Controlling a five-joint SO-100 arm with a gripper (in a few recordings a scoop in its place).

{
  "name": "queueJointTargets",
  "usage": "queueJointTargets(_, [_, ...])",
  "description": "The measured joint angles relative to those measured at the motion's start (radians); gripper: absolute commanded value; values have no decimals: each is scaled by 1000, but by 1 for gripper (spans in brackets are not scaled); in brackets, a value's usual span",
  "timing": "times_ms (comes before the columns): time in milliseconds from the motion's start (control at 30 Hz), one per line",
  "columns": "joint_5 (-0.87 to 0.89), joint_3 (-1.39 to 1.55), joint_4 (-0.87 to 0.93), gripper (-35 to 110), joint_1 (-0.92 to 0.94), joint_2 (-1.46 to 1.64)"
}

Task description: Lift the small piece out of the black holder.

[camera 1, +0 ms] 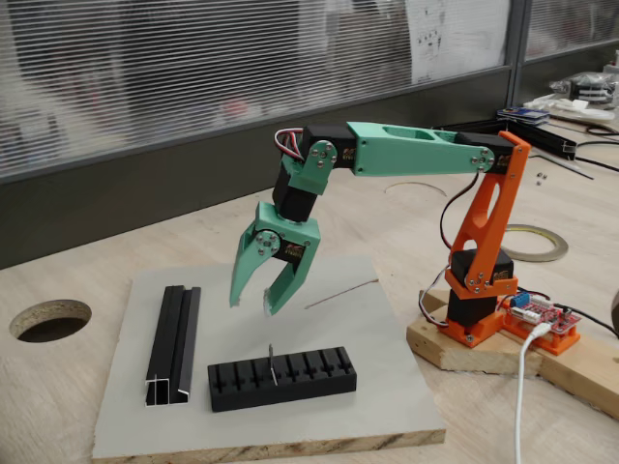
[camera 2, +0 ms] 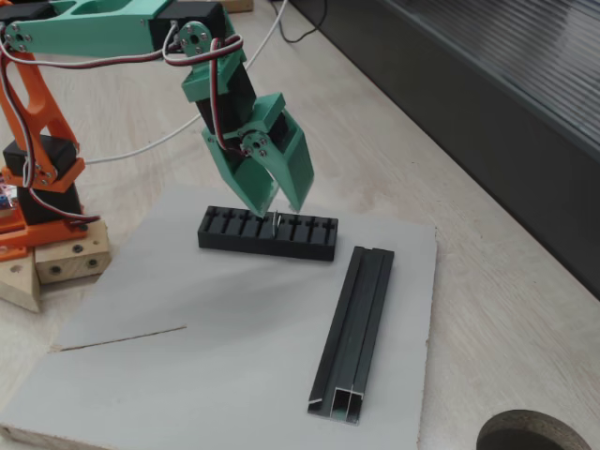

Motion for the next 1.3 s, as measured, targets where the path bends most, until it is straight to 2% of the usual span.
queueJointTargets(167, [-12, 0, 0, 39, -5, -6])
queueJointTargets(367, [-190, 0, 0, 39, -2, -8])
queueJointTargets(533, [-225, 0, 46, 39, 0, -9])
queueJointTargets(733, [-224, 41, 103, 39, 0, -23])
queueJointTargets(1000, [-110, 41, 104, 39, 0, -32])
queueJointTargets(1300, [-104, 40, 104, 39, -26, -98])
